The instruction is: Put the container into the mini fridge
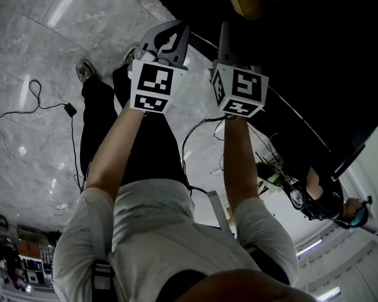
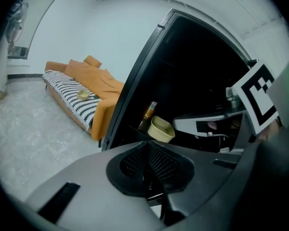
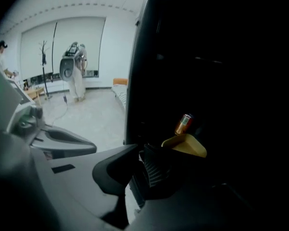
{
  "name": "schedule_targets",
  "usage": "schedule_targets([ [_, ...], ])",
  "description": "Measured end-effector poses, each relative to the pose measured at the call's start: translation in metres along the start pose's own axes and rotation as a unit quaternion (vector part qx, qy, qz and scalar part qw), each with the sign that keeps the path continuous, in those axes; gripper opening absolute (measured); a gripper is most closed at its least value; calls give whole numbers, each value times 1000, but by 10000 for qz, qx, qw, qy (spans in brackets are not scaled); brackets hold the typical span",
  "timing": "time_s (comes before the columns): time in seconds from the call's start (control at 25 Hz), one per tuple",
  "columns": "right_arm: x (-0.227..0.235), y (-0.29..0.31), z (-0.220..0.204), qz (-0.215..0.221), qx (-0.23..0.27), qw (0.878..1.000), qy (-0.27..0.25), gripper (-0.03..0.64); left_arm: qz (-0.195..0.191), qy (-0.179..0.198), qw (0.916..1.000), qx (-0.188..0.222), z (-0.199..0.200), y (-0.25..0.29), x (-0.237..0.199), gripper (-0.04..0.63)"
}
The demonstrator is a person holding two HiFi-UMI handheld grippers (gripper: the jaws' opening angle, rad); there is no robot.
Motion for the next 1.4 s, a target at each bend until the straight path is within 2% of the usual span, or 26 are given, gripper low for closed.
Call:
schedule_targets([
  [0.24, -53, -52, 14, 128, 726, 9962, 465, 46, -53, 338, 9994, 23, 14, -54, 3, 12],
  [0.36, -73, -76, 32, 69, 1180, 9895, 837, 43, -146, 726, 9972, 109, 41, -87, 1, 12],
  [0.44, -88, -93, 45, -27, 1381, 9860, 937, 43, -182, 847, 9961, 152, 59, -112, 0, 12],
  [0.76, -148, -157, 92, -403, 1680, 9809, 895, 42, -310, 975, 9944, 273, 110, -191, -4, 12],
  [0.88, -165, -194, 114, -601, 1966, 9738, 976, 43, -306, 1161, 9913, 531, 139, -217, -1, 12],
  [1.04, -199, -243, 130, -1013, 2130, 9681, 850, 43, -721, 1375, 9859, 626, 167, -261, 8, 12],
  [1.24, -230, -276, 133, -1067, 2031, 9674, 1074, 43, -1099, 1563, 9799, 575, 181, -301, 17, 12],
  [1.4, -236, -306, 150, -1341, 2159, 9641, 767, 38, -1288, 1600, 9756, 775, 201, -321, 19, 12],
])
Point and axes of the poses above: the fingertips, and each gripper's own axes: y forward along the fingers, x to its right, z out of its top, the point moved 6 cm from there along -y, backward along the fingers, and after that the axes turned 13 degrees about z, right-handed, at the moved point
